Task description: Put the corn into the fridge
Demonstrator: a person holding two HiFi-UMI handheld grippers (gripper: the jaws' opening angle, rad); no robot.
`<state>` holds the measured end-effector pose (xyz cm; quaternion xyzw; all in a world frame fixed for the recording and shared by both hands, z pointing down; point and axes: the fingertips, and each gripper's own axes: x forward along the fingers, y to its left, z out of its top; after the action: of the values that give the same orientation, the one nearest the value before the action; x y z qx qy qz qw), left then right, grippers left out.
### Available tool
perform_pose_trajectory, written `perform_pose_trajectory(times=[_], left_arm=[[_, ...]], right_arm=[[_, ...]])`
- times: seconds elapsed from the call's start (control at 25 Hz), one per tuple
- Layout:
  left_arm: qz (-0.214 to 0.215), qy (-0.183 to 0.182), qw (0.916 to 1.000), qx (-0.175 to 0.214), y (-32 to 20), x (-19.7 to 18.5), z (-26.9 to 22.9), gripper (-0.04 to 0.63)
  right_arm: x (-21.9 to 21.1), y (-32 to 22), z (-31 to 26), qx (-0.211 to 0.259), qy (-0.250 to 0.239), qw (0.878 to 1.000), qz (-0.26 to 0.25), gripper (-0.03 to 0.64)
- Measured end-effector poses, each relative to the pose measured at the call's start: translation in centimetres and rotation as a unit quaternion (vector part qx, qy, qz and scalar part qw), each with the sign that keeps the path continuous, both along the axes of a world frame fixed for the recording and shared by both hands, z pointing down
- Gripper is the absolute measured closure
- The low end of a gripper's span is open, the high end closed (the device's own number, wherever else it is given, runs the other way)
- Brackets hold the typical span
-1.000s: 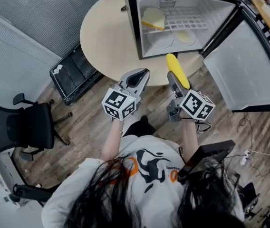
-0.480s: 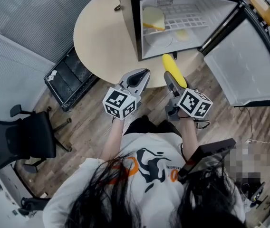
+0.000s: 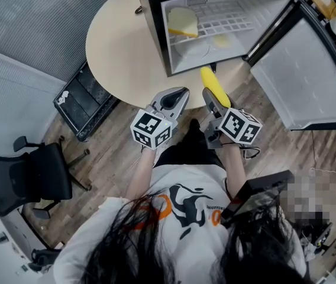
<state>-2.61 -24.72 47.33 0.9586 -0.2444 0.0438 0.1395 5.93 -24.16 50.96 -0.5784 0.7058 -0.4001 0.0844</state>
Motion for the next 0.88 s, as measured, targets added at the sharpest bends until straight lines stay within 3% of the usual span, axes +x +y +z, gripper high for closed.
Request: perform_pose_trajectory(times=[0.36, 0.88], left_arm=[[0.001, -0.018, 0.9998, 0.004, -1.5, 2.3, 0.9, 0.584], [-0.022, -0.031, 0.9993, -0.004, -4.8, 3.9, 1.8, 0.584]], right_arm=[[2.5, -3.6, 2.7, 0.015, 0.024, 1.000, -0.009, 0.357], [3.6, -9.8, 7.1, -0.005, 0.084, 0.994, -0.069, 0.357]])
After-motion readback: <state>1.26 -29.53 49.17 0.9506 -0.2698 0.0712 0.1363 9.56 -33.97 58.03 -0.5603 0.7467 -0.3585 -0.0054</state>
